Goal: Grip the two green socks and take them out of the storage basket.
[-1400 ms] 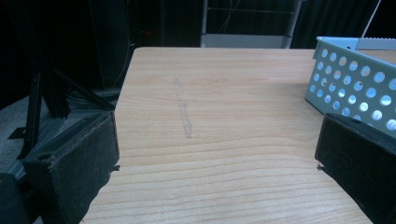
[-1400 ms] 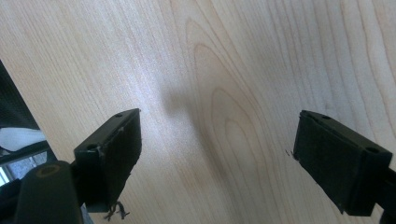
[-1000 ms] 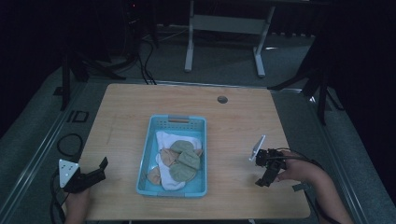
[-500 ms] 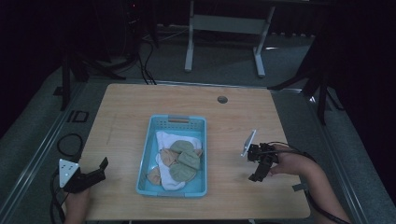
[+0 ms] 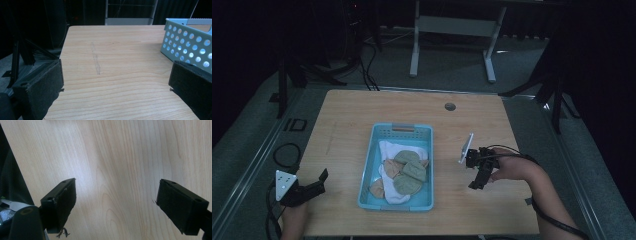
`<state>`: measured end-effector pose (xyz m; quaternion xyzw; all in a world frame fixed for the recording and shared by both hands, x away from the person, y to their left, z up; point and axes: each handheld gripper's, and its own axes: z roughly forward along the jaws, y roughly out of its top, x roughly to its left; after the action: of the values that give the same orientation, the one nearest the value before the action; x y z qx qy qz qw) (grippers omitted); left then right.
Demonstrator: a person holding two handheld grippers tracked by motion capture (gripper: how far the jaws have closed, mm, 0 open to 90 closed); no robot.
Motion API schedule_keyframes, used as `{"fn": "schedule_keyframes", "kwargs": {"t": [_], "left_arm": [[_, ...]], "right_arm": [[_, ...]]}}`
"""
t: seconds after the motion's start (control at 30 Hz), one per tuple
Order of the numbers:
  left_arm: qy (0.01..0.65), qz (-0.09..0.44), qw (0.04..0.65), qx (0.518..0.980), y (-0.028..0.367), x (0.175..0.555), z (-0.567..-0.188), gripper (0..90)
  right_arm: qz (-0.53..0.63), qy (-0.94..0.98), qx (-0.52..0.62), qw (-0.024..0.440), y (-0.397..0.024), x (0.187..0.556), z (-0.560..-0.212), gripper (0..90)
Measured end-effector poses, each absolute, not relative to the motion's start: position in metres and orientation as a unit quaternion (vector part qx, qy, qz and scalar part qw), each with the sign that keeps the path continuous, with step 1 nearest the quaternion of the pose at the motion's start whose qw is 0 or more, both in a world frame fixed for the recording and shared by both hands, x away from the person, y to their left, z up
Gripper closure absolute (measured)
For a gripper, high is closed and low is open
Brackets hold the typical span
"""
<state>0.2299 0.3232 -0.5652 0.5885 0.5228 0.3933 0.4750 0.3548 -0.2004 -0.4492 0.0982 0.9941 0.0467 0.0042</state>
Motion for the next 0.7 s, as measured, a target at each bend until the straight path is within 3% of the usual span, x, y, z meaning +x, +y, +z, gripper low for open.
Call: {"fn": "schedule_keyframes", "kwargs": {"t": [0.7], "left_arm": [[0.521,0.390,0.478,0.590,0.323,0.230,-0.565,0.0]], "right_arm": [[0.060,0.996,0.066,0.013,-0.158,0.361,-0.420,17.7]]}}
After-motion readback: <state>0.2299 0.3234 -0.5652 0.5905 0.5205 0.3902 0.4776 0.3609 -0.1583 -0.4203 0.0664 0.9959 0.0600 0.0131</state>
